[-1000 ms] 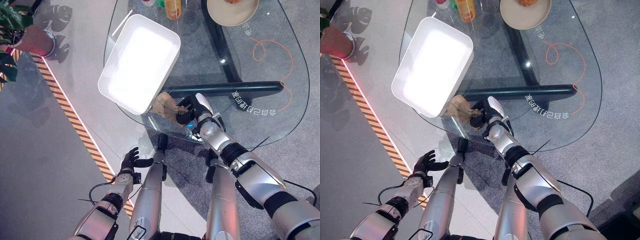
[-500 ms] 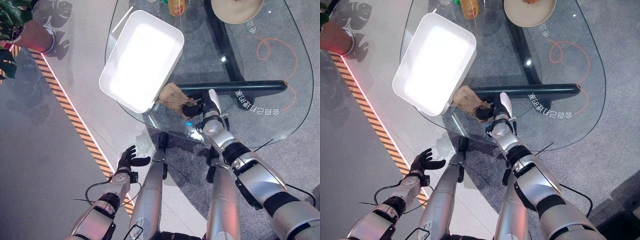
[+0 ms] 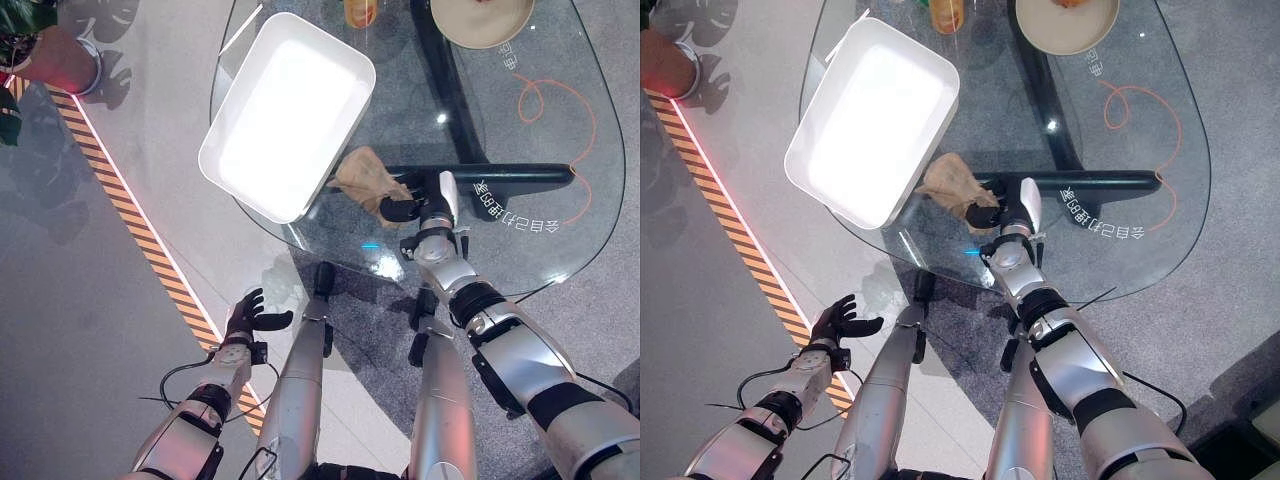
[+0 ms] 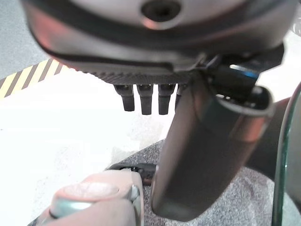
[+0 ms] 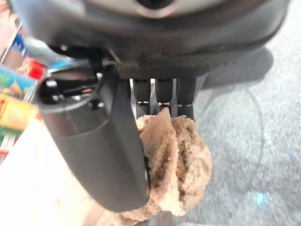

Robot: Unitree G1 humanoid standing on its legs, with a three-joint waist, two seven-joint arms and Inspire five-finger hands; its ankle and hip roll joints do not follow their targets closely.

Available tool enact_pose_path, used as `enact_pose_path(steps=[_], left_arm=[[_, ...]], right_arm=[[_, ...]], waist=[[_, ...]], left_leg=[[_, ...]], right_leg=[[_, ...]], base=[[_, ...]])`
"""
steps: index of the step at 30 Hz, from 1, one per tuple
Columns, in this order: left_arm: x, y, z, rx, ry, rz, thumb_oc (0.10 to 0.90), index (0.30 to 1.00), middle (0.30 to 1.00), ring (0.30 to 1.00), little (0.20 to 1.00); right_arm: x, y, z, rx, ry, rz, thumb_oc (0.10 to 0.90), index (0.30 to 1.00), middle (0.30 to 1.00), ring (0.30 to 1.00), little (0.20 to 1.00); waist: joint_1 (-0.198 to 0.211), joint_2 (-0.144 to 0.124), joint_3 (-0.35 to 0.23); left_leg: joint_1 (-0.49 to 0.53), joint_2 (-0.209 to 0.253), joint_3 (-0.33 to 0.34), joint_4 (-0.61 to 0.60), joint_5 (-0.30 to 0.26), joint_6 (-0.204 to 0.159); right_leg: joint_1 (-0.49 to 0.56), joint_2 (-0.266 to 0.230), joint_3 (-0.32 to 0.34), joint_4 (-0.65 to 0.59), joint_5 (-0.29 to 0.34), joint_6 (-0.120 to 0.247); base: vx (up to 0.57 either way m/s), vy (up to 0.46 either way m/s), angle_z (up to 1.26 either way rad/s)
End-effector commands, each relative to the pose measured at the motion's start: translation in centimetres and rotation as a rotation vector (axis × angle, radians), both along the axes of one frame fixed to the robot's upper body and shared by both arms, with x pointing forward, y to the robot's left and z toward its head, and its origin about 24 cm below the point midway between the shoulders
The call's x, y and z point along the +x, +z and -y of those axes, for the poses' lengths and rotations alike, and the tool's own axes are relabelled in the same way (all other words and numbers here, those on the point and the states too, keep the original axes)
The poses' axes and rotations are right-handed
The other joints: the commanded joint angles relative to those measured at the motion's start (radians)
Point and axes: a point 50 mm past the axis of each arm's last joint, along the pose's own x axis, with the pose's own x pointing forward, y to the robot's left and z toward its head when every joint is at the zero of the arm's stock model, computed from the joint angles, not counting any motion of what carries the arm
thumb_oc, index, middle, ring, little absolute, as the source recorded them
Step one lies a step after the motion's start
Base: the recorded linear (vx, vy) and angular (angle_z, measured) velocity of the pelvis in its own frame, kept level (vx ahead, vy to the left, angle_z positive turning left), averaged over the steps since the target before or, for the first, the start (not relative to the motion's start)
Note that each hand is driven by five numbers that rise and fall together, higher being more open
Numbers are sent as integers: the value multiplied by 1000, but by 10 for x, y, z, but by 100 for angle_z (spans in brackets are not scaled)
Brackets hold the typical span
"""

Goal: Wipe the table with a cloth and put it in the basket.

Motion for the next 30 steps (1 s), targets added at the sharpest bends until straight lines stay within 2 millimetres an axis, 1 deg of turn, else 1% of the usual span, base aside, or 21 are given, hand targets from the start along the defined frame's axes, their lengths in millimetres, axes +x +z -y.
enact_pose_path(steps=[1, 5, 10, 18, 20, 23, 28, 30], left_arm=[[-16, -11, -21, 12, 78, -41, 800, 900, 900, 900, 900], [-16, -10, -27, 12, 85, -40, 800, 900, 900, 900, 900], [-15, -9, -28, 12, 89, -37, 800, 900, 900, 900, 900], [-14, -5, -38, 20, 98, -36, 800, 900, 900, 900, 900], [-12, -4, -39, 21, 98, -35, 800, 900, 900, 900, 900], [-13, -4, -40, 21, 99, -35, 800, 900, 900, 900, 900], [-13, -3, -42, 22, 102, -33, 800, 900, 900, 900, 900], [-13, -3, -45, 26, 104, -37, 800, 900, 900, 900, 900]], right_arm=[[-32, 60, 152, -66, -629, 185, 100, 300, 300, 300, 200], [-37, 58, 160, -41, -662, 189, 100, 300, 300, 300, 200], [-40, 58, 165, -22, -693, 201, 100, 300, 300, 300, 200], [-47, 58, 177, 11, -743, 205, 100, 300, 300, 300, 200], [-48, 56, 180, 21, -753, 195, 100, 300, 300, 300, 200], [-52, 46, 184, 49, -781, 171, 100, 300, 300, 300, 200], [-57, 39, 189, 93, -821, 159, 100, 300, 300, 300, 200], [-61, 33, 194, 121, -848, 154, 100, 300, 300, 300, 200]], waist=[[-26, 17, -24], [-30, 13, -24], [-33, 9, -24], [-36, -2, -24], [-38, -3, -24], [-40, -4, -24], [-40, -3, -24], [-40, -4, -24]], left_leg=[[3, -15, 53, 50, -63, 80], [2, -15, 53, 52, -67, 81], [0, -14, 52, 54, -71, 81], [-1, -12, 52, 52, -73, 79], [-1, -12, 52, 52, -74, 79], [-3, -12, 52, 56, -78, 80], [-6, -12, 51, 59, -81, 80], [-1, -11, 52, 56, -82, 79]], right_leg=[[3, 56, -59, 11, 40, -38], [2, 58, -56, 11, 40, -37], [0, 59, -53, 11, 38, -37], [1, 62, -52, 6, 40, -34], [0, 61, -53, 4, 41, -33], [-2, 61, -52, 7, 39, -33], [-4, 60, -52, 9, 38, -33], [0, 60, -53, 7, 38, -31]], base=[[0, 0, 0], [-1, 0, 2], [0, -4, -1], [0, -2, -3], [1, -9, -5], [6, -5, -2], [0, 0, 0], [0, 0, 0]])
